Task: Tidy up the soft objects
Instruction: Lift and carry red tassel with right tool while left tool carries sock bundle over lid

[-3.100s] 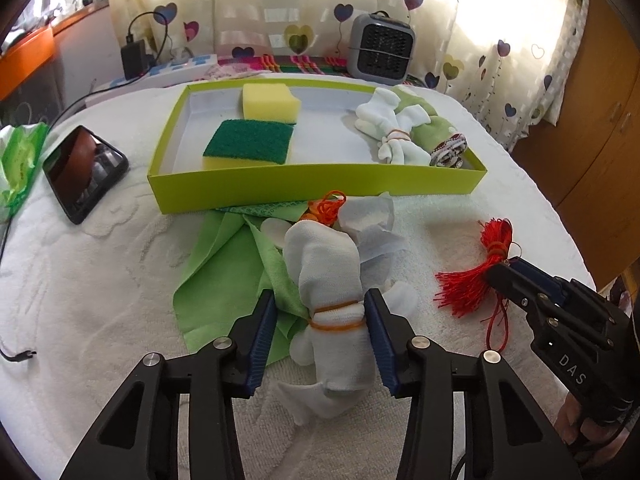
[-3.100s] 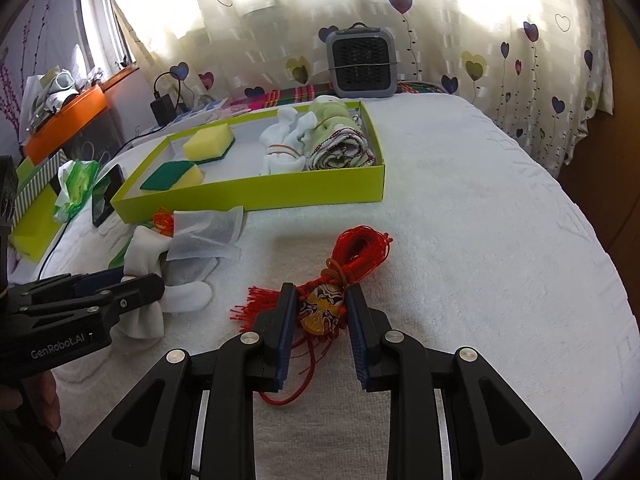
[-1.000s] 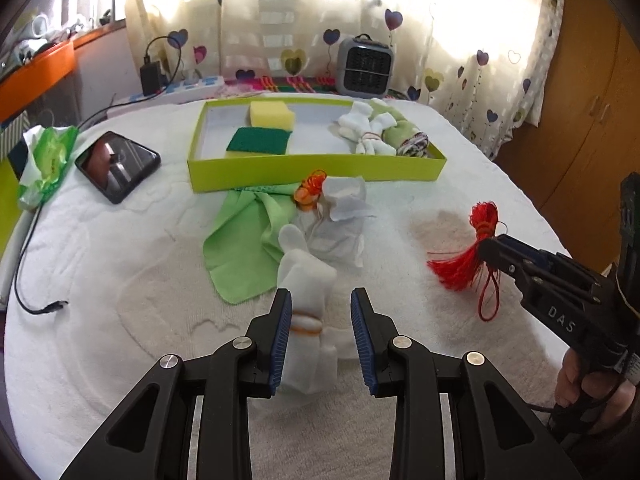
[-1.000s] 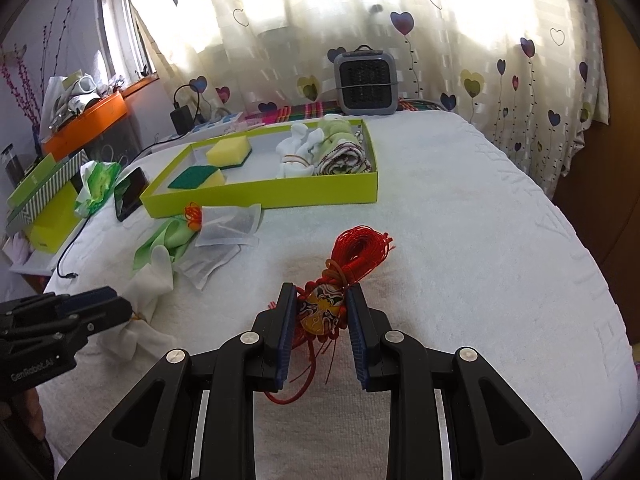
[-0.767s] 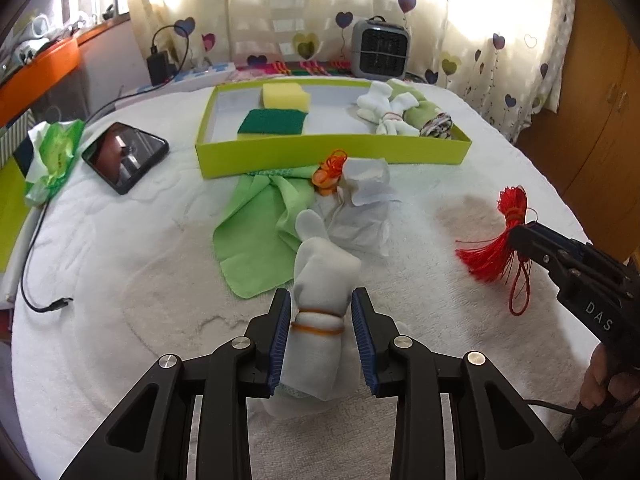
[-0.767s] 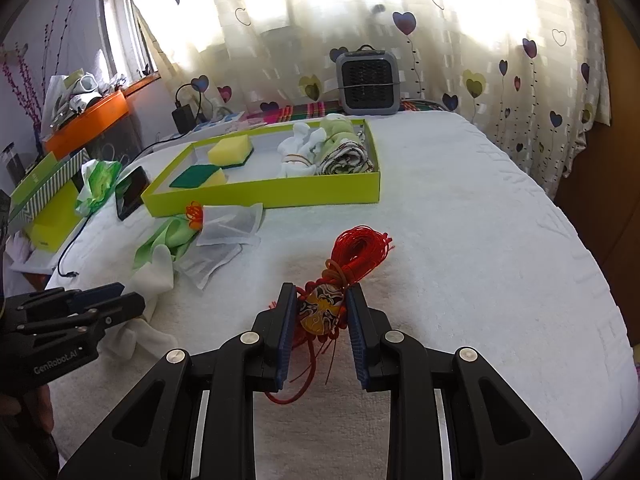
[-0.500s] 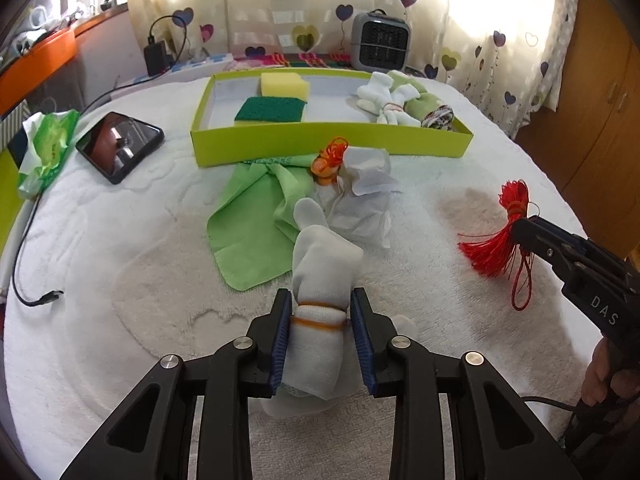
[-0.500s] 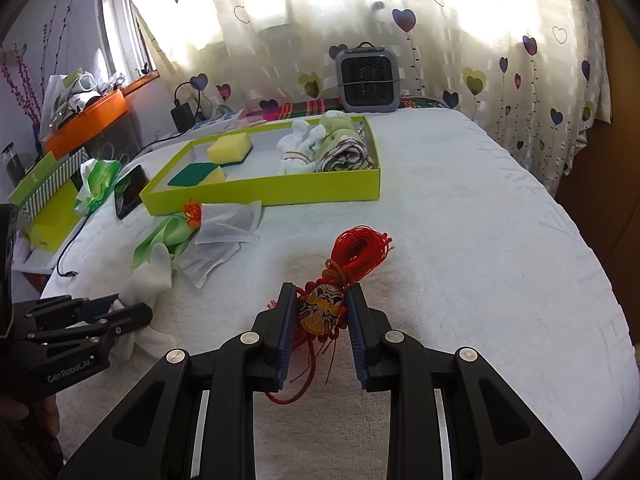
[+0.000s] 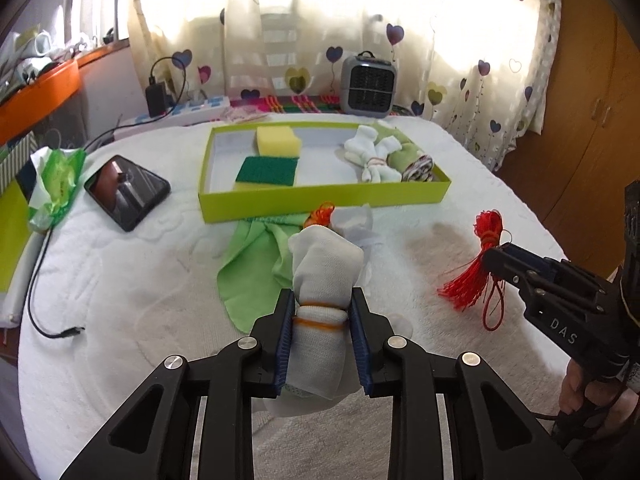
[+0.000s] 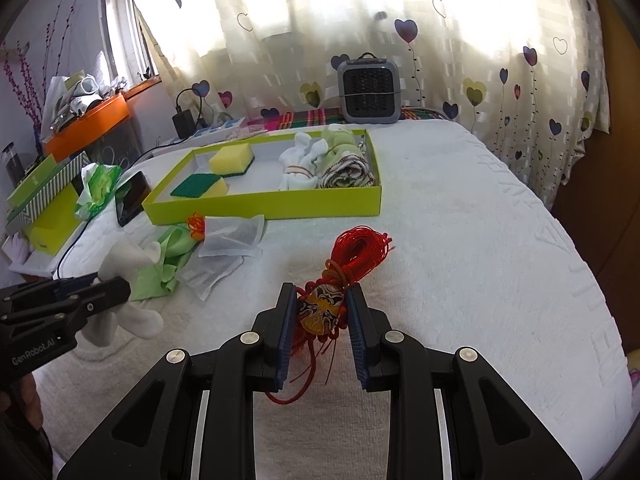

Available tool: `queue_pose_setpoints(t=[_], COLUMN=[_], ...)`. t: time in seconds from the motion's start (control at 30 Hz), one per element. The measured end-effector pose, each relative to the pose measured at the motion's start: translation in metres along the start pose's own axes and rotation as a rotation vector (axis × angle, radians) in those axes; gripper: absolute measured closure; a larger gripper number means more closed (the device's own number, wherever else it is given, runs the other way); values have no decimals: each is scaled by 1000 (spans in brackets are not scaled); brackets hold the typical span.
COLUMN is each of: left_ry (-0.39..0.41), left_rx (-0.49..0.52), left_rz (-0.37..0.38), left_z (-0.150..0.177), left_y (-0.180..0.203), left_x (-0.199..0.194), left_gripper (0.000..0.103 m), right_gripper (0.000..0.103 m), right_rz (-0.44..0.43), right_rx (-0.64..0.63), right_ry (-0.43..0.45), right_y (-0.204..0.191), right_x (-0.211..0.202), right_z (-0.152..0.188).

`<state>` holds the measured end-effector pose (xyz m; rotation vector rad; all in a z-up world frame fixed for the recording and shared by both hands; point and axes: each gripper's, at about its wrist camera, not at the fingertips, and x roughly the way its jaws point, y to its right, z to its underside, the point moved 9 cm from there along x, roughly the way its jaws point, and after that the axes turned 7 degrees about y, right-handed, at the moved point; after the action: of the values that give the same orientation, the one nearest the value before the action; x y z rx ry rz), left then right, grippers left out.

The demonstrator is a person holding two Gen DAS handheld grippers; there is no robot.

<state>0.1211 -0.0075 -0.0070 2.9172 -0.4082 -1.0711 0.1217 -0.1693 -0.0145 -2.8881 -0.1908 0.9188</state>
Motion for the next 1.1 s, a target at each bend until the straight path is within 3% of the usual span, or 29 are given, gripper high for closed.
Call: queue_pose_setpoints(t=[1.1], left_ry=[76], left_rx=[-11], left_rz=[11], left_z=[-73], left_y=[-22], left_x=[20], left_gripper=[78], right_gripper=[77], right_rz=[-70], right_rx=[-66], right_ry=[113], right_y=[-24], right_x=[16], right_z=[-72])
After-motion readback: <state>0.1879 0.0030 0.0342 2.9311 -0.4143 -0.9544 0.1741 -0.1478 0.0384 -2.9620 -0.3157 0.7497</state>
